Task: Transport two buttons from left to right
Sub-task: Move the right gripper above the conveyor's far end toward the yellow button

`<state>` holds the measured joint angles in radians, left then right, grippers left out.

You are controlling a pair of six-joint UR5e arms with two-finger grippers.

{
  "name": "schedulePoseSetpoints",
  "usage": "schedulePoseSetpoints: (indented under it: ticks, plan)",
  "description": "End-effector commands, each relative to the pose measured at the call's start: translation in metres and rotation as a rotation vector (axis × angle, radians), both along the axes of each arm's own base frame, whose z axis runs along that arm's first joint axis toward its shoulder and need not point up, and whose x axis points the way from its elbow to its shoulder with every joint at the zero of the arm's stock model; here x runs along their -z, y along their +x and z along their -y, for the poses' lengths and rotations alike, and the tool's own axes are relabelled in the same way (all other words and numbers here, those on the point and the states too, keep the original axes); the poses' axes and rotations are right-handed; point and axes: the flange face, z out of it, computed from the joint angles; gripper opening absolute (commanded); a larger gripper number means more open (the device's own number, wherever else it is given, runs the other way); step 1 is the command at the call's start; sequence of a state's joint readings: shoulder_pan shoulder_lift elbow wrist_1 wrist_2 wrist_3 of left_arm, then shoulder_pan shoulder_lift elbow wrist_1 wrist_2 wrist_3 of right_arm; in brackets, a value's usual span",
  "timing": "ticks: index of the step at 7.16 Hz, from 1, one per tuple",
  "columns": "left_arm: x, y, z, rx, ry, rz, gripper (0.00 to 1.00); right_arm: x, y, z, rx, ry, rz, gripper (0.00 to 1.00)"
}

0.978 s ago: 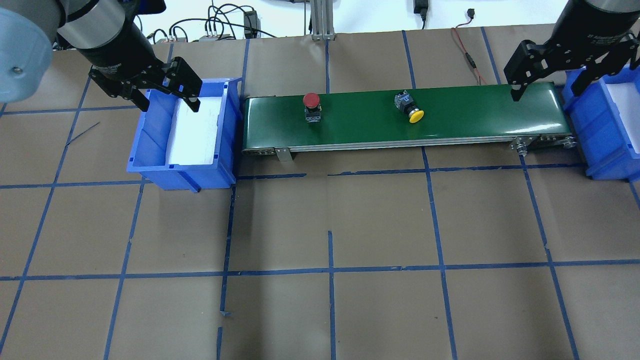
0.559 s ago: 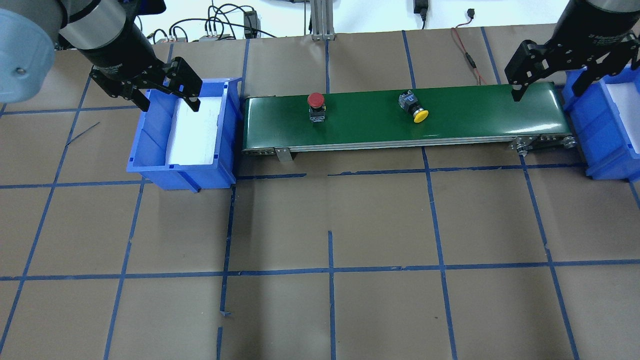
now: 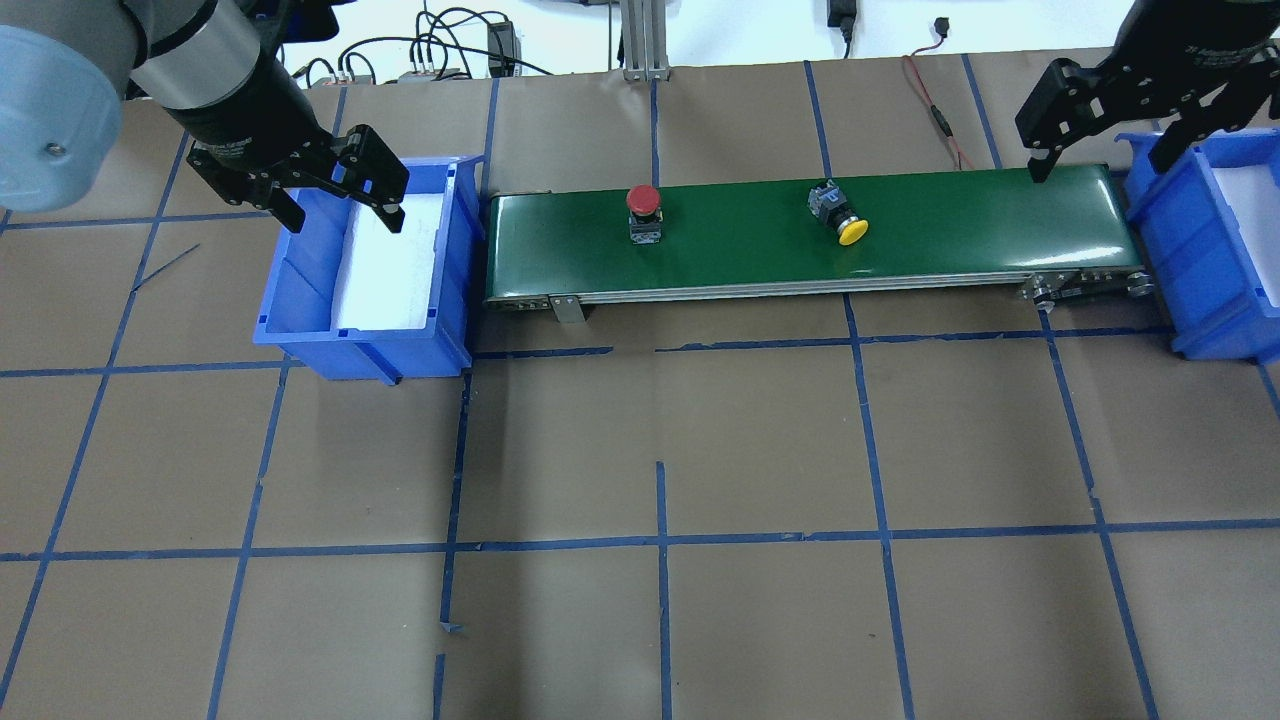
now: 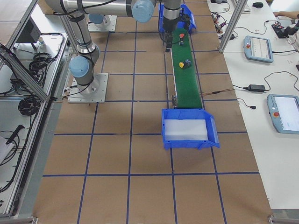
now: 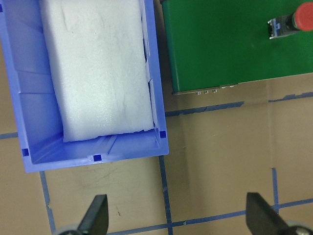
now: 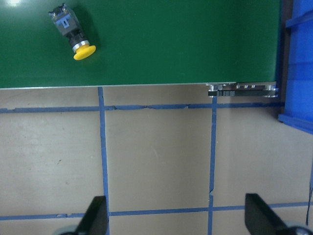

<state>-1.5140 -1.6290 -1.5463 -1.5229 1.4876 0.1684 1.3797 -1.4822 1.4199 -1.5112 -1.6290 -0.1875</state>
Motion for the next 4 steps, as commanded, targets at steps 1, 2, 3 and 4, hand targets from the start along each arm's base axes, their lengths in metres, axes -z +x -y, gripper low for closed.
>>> schedulePoseSetpoints:
  ticks: [1, 2, 3, 4]
  plan:
    - [-0.002, 0.0, 0.0, 0.0, 0.0, -0.001, 1.0, 0.016, -0.018, 0.065, -0.007, 0.033, -0.032, 1.0]
    - [-0.005, 0.0, 0.001, 0.0, -0.006, -0.001, 1.0, 0.036, -0.023, 0.091, -0.008, 0.01, -0.03, 1.0]
    - [-0.002, 0.0, 0.0, 0.0, 0.0, 0.0, 1.0, 0.054, -0.052, 0.11, 0.019, -0.024, 0.011, 1.0]
    - [0.0, 0.0, 0.0, 0.003, 0.003, 0.0, 1.0, 0.078, -0.075, 0.131, 0.005, -0.023, 0.025, 1.0]
